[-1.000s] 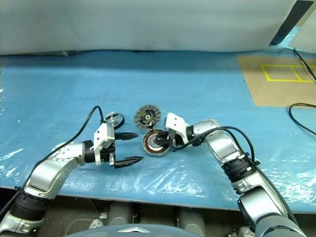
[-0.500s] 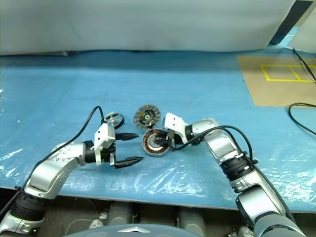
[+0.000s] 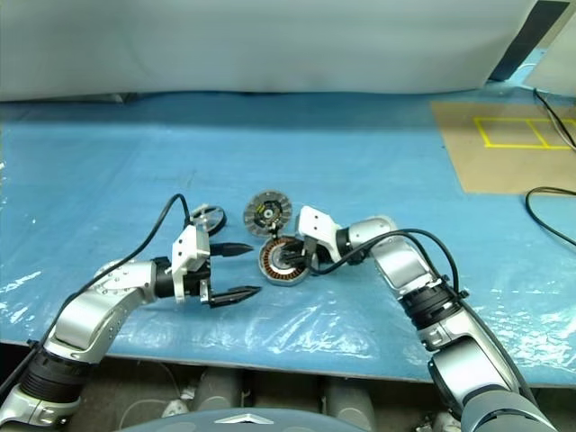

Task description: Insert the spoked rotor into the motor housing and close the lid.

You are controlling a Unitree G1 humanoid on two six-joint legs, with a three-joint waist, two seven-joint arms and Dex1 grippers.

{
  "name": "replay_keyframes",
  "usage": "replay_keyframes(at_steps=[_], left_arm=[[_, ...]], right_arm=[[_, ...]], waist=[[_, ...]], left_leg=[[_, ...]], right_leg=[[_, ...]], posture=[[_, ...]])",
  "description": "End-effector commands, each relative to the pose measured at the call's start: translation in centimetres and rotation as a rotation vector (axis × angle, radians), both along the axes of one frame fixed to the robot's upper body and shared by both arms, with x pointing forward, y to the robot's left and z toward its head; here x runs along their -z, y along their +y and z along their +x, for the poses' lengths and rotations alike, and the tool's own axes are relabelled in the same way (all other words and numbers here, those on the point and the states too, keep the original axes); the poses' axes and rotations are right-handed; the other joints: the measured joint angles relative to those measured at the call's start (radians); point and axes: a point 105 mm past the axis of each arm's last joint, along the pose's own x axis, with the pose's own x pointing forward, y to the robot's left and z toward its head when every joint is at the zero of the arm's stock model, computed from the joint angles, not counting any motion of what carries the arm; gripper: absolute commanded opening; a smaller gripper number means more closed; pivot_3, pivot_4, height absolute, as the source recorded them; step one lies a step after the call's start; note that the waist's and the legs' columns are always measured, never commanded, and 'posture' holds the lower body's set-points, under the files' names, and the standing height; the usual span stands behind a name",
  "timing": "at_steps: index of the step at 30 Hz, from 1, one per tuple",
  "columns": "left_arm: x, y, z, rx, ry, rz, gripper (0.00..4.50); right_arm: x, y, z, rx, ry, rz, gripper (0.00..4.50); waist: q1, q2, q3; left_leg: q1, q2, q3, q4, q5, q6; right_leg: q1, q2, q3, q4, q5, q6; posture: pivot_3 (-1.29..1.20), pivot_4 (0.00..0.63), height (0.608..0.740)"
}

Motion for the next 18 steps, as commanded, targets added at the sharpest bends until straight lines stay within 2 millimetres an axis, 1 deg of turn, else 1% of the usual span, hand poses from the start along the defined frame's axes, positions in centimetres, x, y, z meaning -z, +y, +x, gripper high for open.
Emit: replay_keyframes(at_steps=[1, 3, 4, 15, 17, 18], left_arm=[[-0.4, 0.0, -0.1, 0.014, -0.029, -0.004, 4.50], [-0.4, 0.1, -0.1, 0.014, -0.029, -0.003, 4.50], [-0.4, 0.1, -0.1, 0.014, -0.029, -0.003, 4.50], [-0.5, 0.0, 0.0, 0.021, -0.028, -0.005, 4.50], [-0.5, -0.1, 0.1, 0.021, -0.027, -0.007, 4.50], [-0.5, -0.1, 0.1, 0.022, -0.027, -0.007, 4.50]], right_arm=[[0.6, -0.1, 0.1, 0.005, -0.009, -0.036, 1.56], [0.6, -0.3, 0.0, 0.001, 0.004, -0.041, 2.25], [0.4, -0.3, 0.0, 0.000, 0.007, -0.034, 2.51], [-4.0, 0.0, 0.0, 0.021, 0.056, 0.140, 2.51], [-4.5, 0.2, 0.1, 0.029, 0.049, 0.161, 2.51], [-4.5, 0.3, 0.1, 0.031, 0.042, 0.161, 2.33]], waist=[[0.000, 0.000, 0.000], [0.000, 0.000, 0.000], [0.000, 0.000, 0.000], [0.000, 0.000, 0.000], [0.000, 0.000, 0.000], [0.000, 0.000, 0.000]], left_leg=[[0.000, 0.000, 0.000, 0.000, 0.000, 0.000], [0.001, 0.000, 0.000, 0.000, 0.000, 0.000], [0.002, 0.000, 0.000, 0.000, 0.000, 0.000], [0.000, 0.000, 0.000, 0.000, 0.000, 0.000], [0.000, 0.000, 0.000, 0.000, 0.000, 0.000], [0.000, 0.000, 0.000, 0.000, 0.000, 0.000]], right_leg=[[0.000, 0.000, 0.000, 0.000, 0.000, 0.000], [0.001, 0.000, 0.000, 0.000, 0.000, 0.000], [0.001, 0.000, 0.000, 0.000, 0.000, 0.000], [0.000, 0.000, 0.000, 0.000, 0.000, 0.000], [0.000, 0.000, 0.000, 0.000, 0.000, 0.000], [0.000, 0.000, 0.000, 0.000, 0.000, 0.000]], posture=[[0.00, 0.150, 0.740], [0.00, 0.150, 0.740], [0.00, 0.150, 0.740], [0.00, 0.150, 0.740], [0.00, 0.150, 0.740], [0.00, 0.150, 0.740]])
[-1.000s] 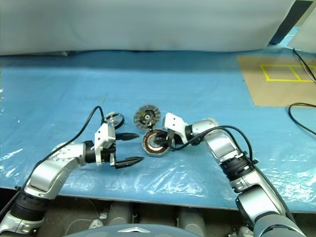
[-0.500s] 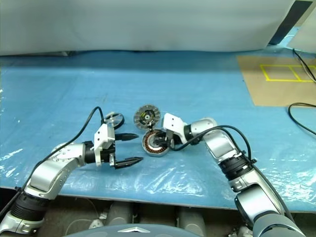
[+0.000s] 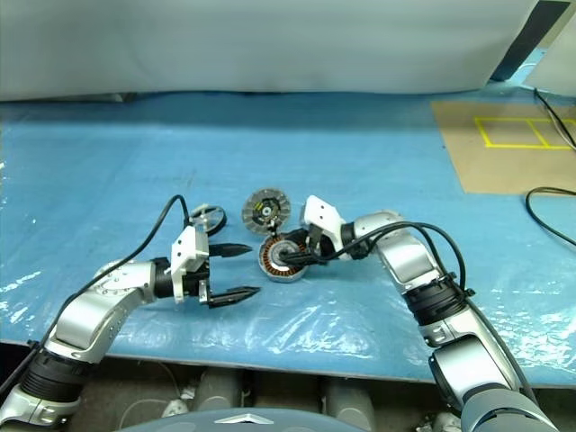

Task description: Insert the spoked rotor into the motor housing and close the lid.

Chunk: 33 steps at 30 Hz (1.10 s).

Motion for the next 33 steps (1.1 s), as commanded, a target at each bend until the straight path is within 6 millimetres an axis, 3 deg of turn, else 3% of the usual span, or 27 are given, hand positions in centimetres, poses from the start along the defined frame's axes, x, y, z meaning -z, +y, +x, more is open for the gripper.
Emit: replay_keyframes(at_steps=[1, 8, 20, 26, 33], left_arm=[[-0.6, -0.2, 0.0, 0.019, -0.029, -0.008, 4.50], [-0.5, 0.0, 0.0, 0.015, -0.025, -0.009, 4.50], [-0.6, -0.4, -0.2, 0.011, -0.026, -0.013, 4.50], [-0.8, -0.4, 0.0, 0.009, -0.030, -0.012, 4.50], [-0.8, -0.4, 0.0, 0.011, -0.033, -0.011, 4.50]], right_arm=[[-1.7, 0.7, 0.0, -0.015, -0.067, 0.046, 2.14], [-0.4, 1.1, 0.0, -0.004, -0.054, 0.037, 0.08], [0.2, 1.6, 0.3, 0.007, -0.020, 0.039, 0.03], [3.9, 0.4, 0.4, 0.007, -0.044, -0.119, 0.03], [4.4, -0.1, 1.1, 0.064, -0.043, -0.115, 0.03]], waist=[[0.000, 0.000, 0.000], [0.000, 0.000, 0.000], [0.000, 0.000, 0.000], [0.000, 0.000, 0.000], [0.000, 0.000, 0.000]], left_leg=[[0.000, 0.000, 0.000, 0.000, 0.000, 0.000], [0.000, 0.000, 0.000, 0.000, 0.000, 0.000], [0.000, 0.000, 0.000, 0.000, 0.000, 0.000], [0.000, 0.000, 0.000, 0.000, 0.000, 0.000], [0.003, 0.000, 0.000, 0.000, 0.000, 0.000]], right_leg=[[0.000, 0.000, 0.000, 0.000, 0.000, 0.000], [0.000, 0.000, 0.000, 0.000, 0.000, 0.000], [0.000, 0.000, 0.000, 0.000, 0.000, 0.000], [0.000, 0.000, 0.000, 0.000, 0.000, 0.000], [0.003, 0.000, 0.000, 0.000, 0.000, 0.000]], posture=[[0.00, 0.150, 0.740], [0.00, 0.150, 0.740], [0.00, 0.150, 0.740], [0.00, 0.150, 0.740], [0.00, 0.150, 0.740]])
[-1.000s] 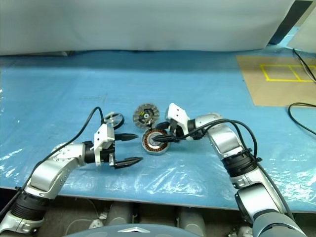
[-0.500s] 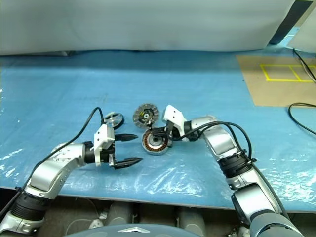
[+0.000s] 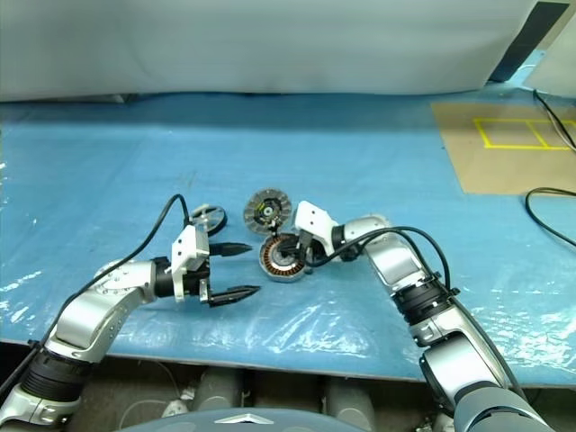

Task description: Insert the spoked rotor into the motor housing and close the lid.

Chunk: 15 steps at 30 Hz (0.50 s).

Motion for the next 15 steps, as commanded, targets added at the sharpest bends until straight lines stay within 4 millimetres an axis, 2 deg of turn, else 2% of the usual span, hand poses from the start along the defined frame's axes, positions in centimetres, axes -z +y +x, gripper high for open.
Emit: replay_keyframes(at_steps=[1, 9, 12, 15], left_arm=[[-0.8, -0.4, -0.1, 0.021, -0.032, -0.010, 4.50], [-0.9, -0.7, 0.1, 0.029, -0.035, -0.009, 4.50], [-1.0, -0.8, 0.2, 0.032, -0.036, -0.010, 4.50], [-1.1, -0.8, 0.1, 0.032, -0.037, -0.012, 4.50]], right_arm=[[1.2, -0.8, 0.2, 0.048, 0.037, -0.023, 0.03], [-3.7, 0.9, -0.4, 0.021, 0.130, 0.230, 0.03], [-3.6, 1.1, -0.7, 0.013, 0.127, 0.220, 0.03], [-2.1, 0.8, -0.7, 0.020, 0.113, 0.144, 0.03]], waist=[[0.000, 0.000, 0.000], [0.000, 0.000, 0.000], [0.000, 0.000, 0.000], [0.000, 0.000, 0.000]], left_leg=[[0.001, 0.000, 0.000, 0.000, 0.000, 0.000], [-0.004, 0.000, 0.000, 0.000, 0.000, 0.000], [-0.005, 0.000, 0.000, -0.001, 0.000, 0.000], [-0.006, 0.000, 0.000, -0.001, 0.000, -0.001]], right_leg=[[0.001, 0.000, 0.000, 0.000, 0.000, 0.000], [-0.003, 0.000, 0.000, 0.000, 0.000, 0.000], [-0.005, 0.000, 0.000, 0.000, 0.000, 0.000], [-0.005, 0.000, -0.001, 0.000, 0.000, 0.000]], posture=[[0.00, 0.150, 0.740], [0.00, 0.150, 0.740], [0.00, 0.150, 0.740], [0.00, 0.150, 0.740]])
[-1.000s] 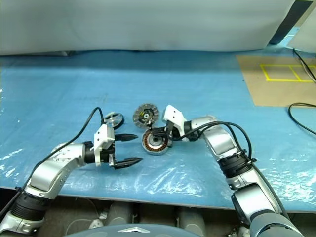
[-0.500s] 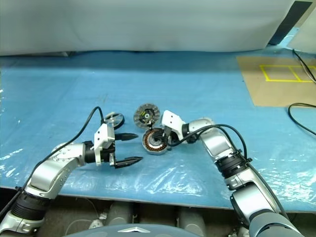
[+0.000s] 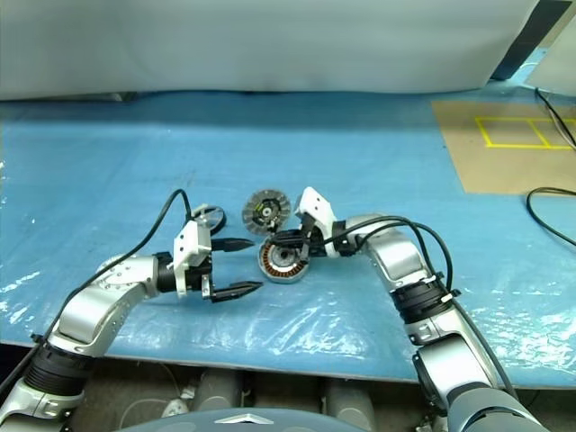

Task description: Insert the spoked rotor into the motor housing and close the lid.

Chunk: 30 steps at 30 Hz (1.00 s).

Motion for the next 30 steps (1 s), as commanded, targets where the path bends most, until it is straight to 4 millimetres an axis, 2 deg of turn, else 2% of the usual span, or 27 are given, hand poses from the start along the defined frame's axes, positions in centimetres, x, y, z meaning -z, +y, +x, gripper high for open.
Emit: replay_keyframes(at_steps=[1, 4, 5, 7, 11, 16, 19, 22, 24, 25, 28, 30], left_arm=[[-0.6, -0.3, -0.2, 0.016, -0.017, -0.008, 4.50], [-0.5, -0.2, -0.3, 0.014, -0.016, -0.006, 4.50], [-0.5, -0.2, -0.3, 0.013, -0.016, -0.006, 4.50], [-0.5, -0.2, -0.3, 0.011, -0.016, -0.007, 4.50], [-0.3, -0.2, -0.3, 0.006, -0.013, -0.008, 4.50], [-0.1, -0.2, -0.3, 0.010, -0.009, -0.008, 4.50], [-0.1, -0.2, -0.3, 0.013, -0.009, -0.009, 4.50], [-0.1, -0.2, -0.3, 0.016, -0.009, -0.009, 4.50], [0.0, -0.2, -0.4, 0.018, -0.007, -0.009, 4.50], [0.1, -0.1, -0.4, 0.017, -0.005, -0.008, 4.50], [0.3, 0.0, -0.4, 0.014, -0.002, -0.005, 4.50], [0.4, 0.1, -0.4, 0.012, -0.002, -0.004, 4.50]], right_arm=[[0.8, -0.2, -0.1, -0.016, -0.051, -0.068, 0.03], [4.6, -1.6, 0.5, 0.011, -0.093, -0.263, 0.03], [5.3, -1.9, 0.5, 0.018, -0.088, -0.287, 0.03], [5.4, -1.9, 0.3, 0.008, -0.080, -0.277, 0.03], [3.3, -1.1, 0.2, -0.006, -0.078, -0.177, 0.03], [-2.6, 0.6, 0.5, -0.006, -0.031, 0.099, 0.03], [-3.7, 0.9, 0.1, -0.023, -0.019, 0.130, 0.03], [-2.0, 1.0, -0.6, -0.046, -0.016, 0.050, 0.03], [0.0, 0.5, -0.2, -0.027, -0.034, -0.050, 0.03], [1.9, -0.1, -0.1, -0.025, -0.047, -0.144, 0.03], [5.4, -1.6, -0.4, -0.061, -0.104, -0.331, 0.03], [5.7, -1.8, -0.4, -0.058, -0.104, -0.339, 0.03]], waist=[[0.000, 0.000, 0.000], [0.000, 0.000, 0.000], [-0.002, 0.000, 0.000], [-0.002, 0.000, 0.000], [-0.001, 0.000, 0.000], [-0.001, 0.000, 0.000], [-0.001, 0.000, 0.000], [0.001, 0.000, 0.000], [0.001, 0.000, 0.000], [0.001, 0.000, 0.000], [0.000, 0.001, -0.001], [0.000, 0.000, -0.001]], left_leg=[[0.000, 0.000, 0.000, 0.000, 0.000, 0.000], [0.000, 0.000, 0.000, 0.000, 0.000, 0.000], [0.000, 0.000, 0.000, 0.001, 0.000, 0.000], [0.005, 0.000, 0.000, 0.000, 0.000, 0.000], [0.008, 0.000, 0.000, 0.001, -0.001, 0.001], [0.004, 0.000, 0.000, 0.001, 0.000, 0.000], [-0.001, 0.000, 0.000, 0.001, 0.000, 0.000], [-0.002, 0.000, 0.000, 0.000, 0.000, 0.000], [-0.002, 0.000, 0.000, -0.001, 0.000, 0.000], [-0.002, 0.000, 0.000, -0.001, 0.000, 0.000], [-0.002, 0.000, 0.000, 0.000, 0.000, 0.000], [0.004, 0.000, 0.000, 0.000, 0.000, 0.000]], right_leg=[[0.000, 0.000, 0.000, 0.000, 0.000, 0.000], [0.000, 0.000, 0.000, 0.000, 0.000, 0.000], [0.000, 0.000, 0.000, 0.000, 0.000, 0.000], [0.005, 0.000, 0.000, 0.000, 0.000, 0.000], [0.008, -0.001, 0.001, 0.000, 0.000, 0.000], [0.003, 0.000, 0.001, 0.000, 0.000, 0.000], [-0.001, 0.000, 0.000, 0.000, 0.000, 0.000], [-0.001, 0.000, -0.001, 0.000, 0.000, 0.000], [-0.001, 0.000, -0.001, 0.000, 0.000, 0.000], [-0.001, 0.000, -0.001, 0.000, 0.000, 0.000], [-0.001, -0.001, -0.001, -0.001, 0.000, 0.000], [0.004, -0.001, 0.000, -0.001, 0.000, 0.000]], posture=[[0.00, 0.150, 0.740], [0.00, 0.150, 0.740], [0.00, 0.150, 0.740], [0.00, 0.150, 0.740], [0.00, 0.150, 0.740], [0.00, 0.150, 0.740], [0.00, 0.150, 0.740], [0.00, 0.150, 0.740], [0.00, 0.150, 0.740], [0.00, 0.150, 0.740], [0.00, 0.150, 0.740], [0.00, 0.150, 0.740]])
